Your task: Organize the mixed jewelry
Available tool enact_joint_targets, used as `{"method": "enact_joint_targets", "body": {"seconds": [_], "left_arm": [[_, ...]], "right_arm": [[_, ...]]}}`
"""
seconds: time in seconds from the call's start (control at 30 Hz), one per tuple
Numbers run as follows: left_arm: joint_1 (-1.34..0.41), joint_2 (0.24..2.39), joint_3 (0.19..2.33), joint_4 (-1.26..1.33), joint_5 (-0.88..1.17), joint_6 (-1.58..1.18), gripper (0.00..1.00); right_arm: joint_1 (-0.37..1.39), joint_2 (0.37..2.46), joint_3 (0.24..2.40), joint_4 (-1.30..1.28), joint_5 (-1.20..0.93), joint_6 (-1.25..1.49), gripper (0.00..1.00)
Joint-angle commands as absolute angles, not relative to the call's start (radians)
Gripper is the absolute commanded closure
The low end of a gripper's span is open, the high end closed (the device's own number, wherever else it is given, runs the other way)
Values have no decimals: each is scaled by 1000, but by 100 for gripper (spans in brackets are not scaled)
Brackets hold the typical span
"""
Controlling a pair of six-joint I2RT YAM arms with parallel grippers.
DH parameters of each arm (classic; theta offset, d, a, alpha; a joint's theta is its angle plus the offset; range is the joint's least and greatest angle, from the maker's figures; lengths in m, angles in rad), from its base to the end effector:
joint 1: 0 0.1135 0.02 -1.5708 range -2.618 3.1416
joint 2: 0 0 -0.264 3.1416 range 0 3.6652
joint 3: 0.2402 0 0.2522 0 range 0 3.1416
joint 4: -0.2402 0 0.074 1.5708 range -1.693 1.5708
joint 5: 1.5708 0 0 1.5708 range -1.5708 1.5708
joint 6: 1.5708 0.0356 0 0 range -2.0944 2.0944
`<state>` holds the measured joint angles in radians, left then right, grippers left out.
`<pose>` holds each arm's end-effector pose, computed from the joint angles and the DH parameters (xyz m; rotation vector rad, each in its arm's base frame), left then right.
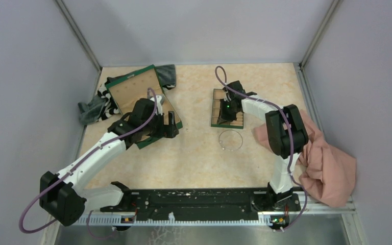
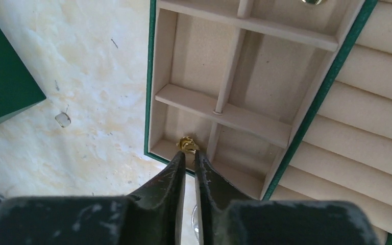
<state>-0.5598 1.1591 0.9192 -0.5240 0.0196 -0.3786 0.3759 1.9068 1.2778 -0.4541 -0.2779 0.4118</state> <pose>0.2078 -0.1311 0.2797 0.2259 2.3760 -0.4815 0.3602 0.1527 0.1715 -0.0460 2.7331 0.6136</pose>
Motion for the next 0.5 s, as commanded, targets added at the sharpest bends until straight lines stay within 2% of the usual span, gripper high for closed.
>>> {"method": "enact_joint_targets", "body": {"seconds": [0.0,0.33,0.4,0.47], "left_arm": [[-571,1180,957,-537,-51,-404,1],[-627,1256,986,-477,-68,-405,1],[-656,1298,997,-457,-90,-408,3],[-683,1353,1016,-445,-127,-426,7]], "right_arm": [[399,1908,1334,-428,-227,407,83],[409,1795,1312,-404,-156,423,75],[410,1735,1292,-393,-124,423,69],[410,1672,1271,-388,-85,424,67]]}}
